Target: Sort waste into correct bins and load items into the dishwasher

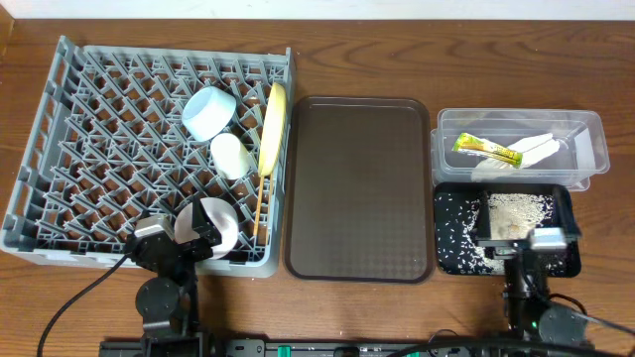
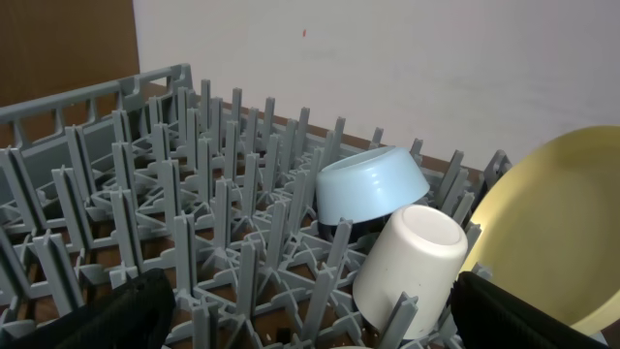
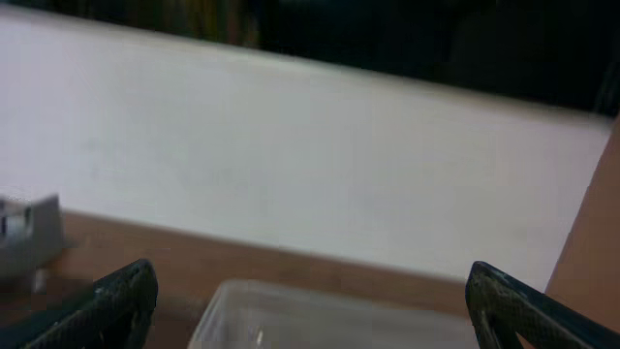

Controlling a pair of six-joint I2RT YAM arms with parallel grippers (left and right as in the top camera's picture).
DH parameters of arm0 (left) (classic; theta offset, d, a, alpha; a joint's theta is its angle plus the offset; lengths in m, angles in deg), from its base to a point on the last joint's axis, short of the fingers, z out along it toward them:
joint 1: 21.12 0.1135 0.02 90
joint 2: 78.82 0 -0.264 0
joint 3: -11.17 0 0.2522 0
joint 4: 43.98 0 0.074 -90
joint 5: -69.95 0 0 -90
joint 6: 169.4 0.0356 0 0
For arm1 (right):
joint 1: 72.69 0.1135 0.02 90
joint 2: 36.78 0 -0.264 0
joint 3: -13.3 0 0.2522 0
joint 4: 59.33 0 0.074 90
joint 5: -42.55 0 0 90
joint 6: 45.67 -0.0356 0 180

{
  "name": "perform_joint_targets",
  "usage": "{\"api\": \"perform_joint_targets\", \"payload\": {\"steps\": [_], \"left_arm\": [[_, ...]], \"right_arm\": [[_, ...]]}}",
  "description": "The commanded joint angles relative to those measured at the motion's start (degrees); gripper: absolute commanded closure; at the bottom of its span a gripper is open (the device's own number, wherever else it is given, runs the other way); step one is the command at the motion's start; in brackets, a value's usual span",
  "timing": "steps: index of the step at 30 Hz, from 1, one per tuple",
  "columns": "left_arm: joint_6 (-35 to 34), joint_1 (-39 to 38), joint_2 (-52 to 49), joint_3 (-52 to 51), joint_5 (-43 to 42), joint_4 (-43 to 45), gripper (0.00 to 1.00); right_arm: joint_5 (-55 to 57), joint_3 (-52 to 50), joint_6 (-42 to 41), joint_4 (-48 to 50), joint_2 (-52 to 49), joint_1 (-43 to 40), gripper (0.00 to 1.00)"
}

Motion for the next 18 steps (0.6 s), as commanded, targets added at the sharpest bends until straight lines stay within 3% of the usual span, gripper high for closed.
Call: {"api": "perform_joint_targets", "payload": {"steps": [1, 8, 18], "left_arm": [[0.33, -0.09, 0.35, -1.05, 0.72, -2.32, 0.06], [0.33, -0.09, 0.35, -1.05, 0.72, -2.32, 0.06], [0.35, -0.09, 0.35, -1.05, 0.72, -2.32, 0.06]], "right_arm": [[-0.26, -2.10, -2.23, -2.89, 0.55, 0.37, 0.01], [0.33, -2.08, -2.43, -17.03, 0.55, 0.42, 0.01], [0.63, -2.08, -2.58, -16.37, 0.42, 0.42, 0.01]]}}
